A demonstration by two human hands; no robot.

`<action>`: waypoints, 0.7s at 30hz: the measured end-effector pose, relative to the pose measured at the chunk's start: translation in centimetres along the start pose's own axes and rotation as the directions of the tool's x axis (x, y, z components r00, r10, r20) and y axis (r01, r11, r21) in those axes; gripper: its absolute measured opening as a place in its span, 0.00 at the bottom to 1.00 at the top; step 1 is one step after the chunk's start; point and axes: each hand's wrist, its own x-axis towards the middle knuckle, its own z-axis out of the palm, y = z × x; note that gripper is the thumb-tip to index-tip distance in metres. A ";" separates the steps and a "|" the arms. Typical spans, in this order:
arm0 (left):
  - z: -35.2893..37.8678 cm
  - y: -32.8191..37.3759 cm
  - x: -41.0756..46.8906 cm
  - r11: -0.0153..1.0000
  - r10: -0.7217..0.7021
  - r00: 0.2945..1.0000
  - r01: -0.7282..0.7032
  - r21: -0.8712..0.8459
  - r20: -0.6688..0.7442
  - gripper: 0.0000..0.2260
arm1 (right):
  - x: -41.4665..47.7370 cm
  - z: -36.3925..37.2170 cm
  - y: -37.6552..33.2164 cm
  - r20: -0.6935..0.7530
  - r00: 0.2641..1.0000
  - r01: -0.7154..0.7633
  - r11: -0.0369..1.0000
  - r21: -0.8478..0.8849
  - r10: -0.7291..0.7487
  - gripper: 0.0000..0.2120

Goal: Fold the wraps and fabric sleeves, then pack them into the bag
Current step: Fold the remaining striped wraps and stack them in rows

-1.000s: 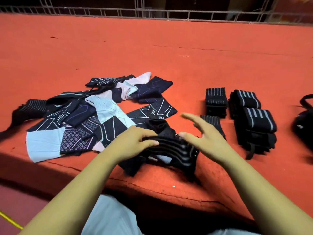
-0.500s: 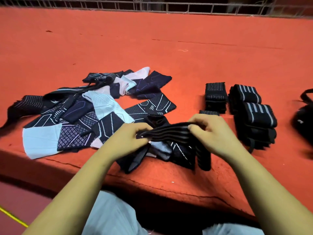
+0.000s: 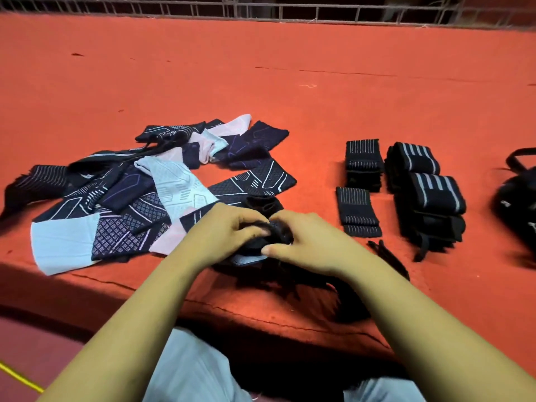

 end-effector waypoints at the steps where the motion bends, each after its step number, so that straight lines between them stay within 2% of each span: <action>1: 0.0 -0.2 -0.1 1.000 -0.006 1.000 0.006 -0.004 0.002 0.04 | 0.4 0.4 0.0 -0.034 0.999 0.007 0.999 -0.042 -0.009 0.11; 2: 0.0 -0.3 -0.3 1.000 -0.013 1.000 0.013 -0.009 0.002 0.03 | 0.6 0.4 0.2 -0.062 0.998 0.009 0.999 -0.053 -0.012 0.06; 4: 0.0 -1.0 -0.9 0.999 -0.031 1.000 0.031 -0.031 0.001 0.04 | 0.6 -0.1 0.7 -0.096 0.995 -0.014 0.999 -0.034 0.011 0.04; 7: 0.2 -2.6 -1.9 0.995 -0.071 0.997 0.071 -0.070 -0.010 0.03 | 0.1 -1.1 1.7 -0.153 0.980 -0.115 0.989 0.091 0.128 0.09; 9: 0.8 -3.4 -2.2 0.992 -0.076 0.997 0.073 -0.099 -0.031 0.02 | -0.1 -1.4 2.4 -0.091 0.984 -0.147 0.985 0.095 0.155 0.12; 12: 1.6 -3.2 -2.3 0.993 -0.047 0.999 0.045 -0.105 -0.014 0.05 | -0.4 -1.1 2.4 0.050 0.997 -0.061 0.998 0.007 0.061 0.03; 14: 1.8 -3.0 -2.1 0.994 -0.007 1.000 0.007 -0.105 0.004 0.06 | -0.4 -0.6 1.7 0.047 0.997 0.056 0.997 0.043 -0.058 0.11; 15: 1.7 -3.0 -2.0 0.994 0.005 1.000 -0.005 -0.113 -0.005 0.05 | -0.4 -0.5 1.4 0.039 0.993 0.112 0.992 0.063 -0.114 0.12; 18: 1.3 -3.1 -2.3 0.982 0.025 0.997 -0.037 -0.188 -0.067 0.06 | -0.1 -0.2 1.2 0.036 0.982 0.185 0.981 0.061 -0.187 0.04; 21: 1.4 -2.8 -2.8 0.976 0.063 0.988 -0.091 -0.199 -0.143 0.07 | 0.0 -0.2 1.6 0.046 0.983 0.176 0.982 0.073 -0.180 0.08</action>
